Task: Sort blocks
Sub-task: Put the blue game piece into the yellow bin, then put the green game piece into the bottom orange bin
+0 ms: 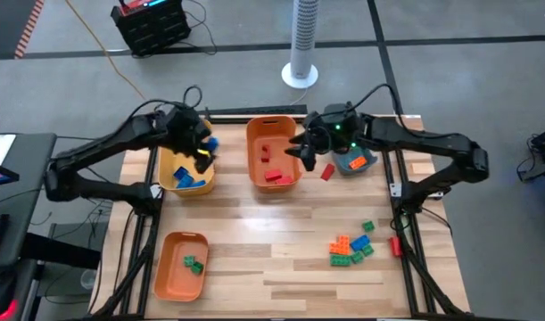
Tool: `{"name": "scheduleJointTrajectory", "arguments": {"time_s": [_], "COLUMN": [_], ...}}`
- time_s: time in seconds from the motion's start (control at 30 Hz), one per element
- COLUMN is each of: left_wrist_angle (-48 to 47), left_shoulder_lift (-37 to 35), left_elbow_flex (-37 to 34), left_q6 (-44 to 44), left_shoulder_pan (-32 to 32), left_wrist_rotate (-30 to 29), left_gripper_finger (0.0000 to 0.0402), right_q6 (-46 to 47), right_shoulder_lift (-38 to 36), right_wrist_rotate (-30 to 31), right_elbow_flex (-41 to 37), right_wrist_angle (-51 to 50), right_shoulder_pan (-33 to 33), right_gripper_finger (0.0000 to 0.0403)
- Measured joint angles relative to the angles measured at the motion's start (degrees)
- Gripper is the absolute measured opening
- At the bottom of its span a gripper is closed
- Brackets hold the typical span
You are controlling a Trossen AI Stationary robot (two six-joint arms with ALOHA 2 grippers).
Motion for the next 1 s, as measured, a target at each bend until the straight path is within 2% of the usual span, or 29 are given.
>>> {"name": "scheduleJointTrajectory", "arguments": {"time_s": [0.07, 0.17, 0.37, 0.53, 0.8, 1.0], "left_wrist_angle": [-5.9, -8.5, -7.1, -7.0, -7.9, -8.9], "left_shoulder_lift": [-0.4, -0.7, 0.8, 1.1, 0.9, 1.0], "left_elbow_flex": [-0.6, -4.1, -14.8, -19.1, -13.0, -5.1], "left_q6": [-0.9, -3.5, -4.8, -4.4, -2.8, -1.7], "left_shoulder_pan": [1.1, 2.9, 4.3, 5.3, 5.6, 5.6], "left_wrist_rotate": [-4.6, -7.2, -7.2, -5.0, -4.2, -4.2], "left_gripper_finger": [0.0157, 0.0147, 0.0145, 0.0173, 0.0239, 0.0251], "right_q6": [-0.1, -1.0, 0.6, 2.1, 4.6, 14.5], "right_shoulder_lift": [-0.3, -0.2, 0.3, -1.3, -2.7, -1.7], "right_wrist_rotate": [0.1, 0.2, 0.3, 0.4, -0.5, -2.4], "right_elbow_flex": [0.0, 0.0, 0.0, 0.0, 0.0, -2.7], "right_wrist_angle": [-2.3, -2.5, -4.2, -9.5, -24.5, -39.6], "right_shoulder_pan": [0.0, 0.0, -0.6, -0.6, 2.3, 9.3], "right_gripper_finger": [0.0229, 0.0227, 0.0226, 0.0226, 0.0226, 0.0226]}}
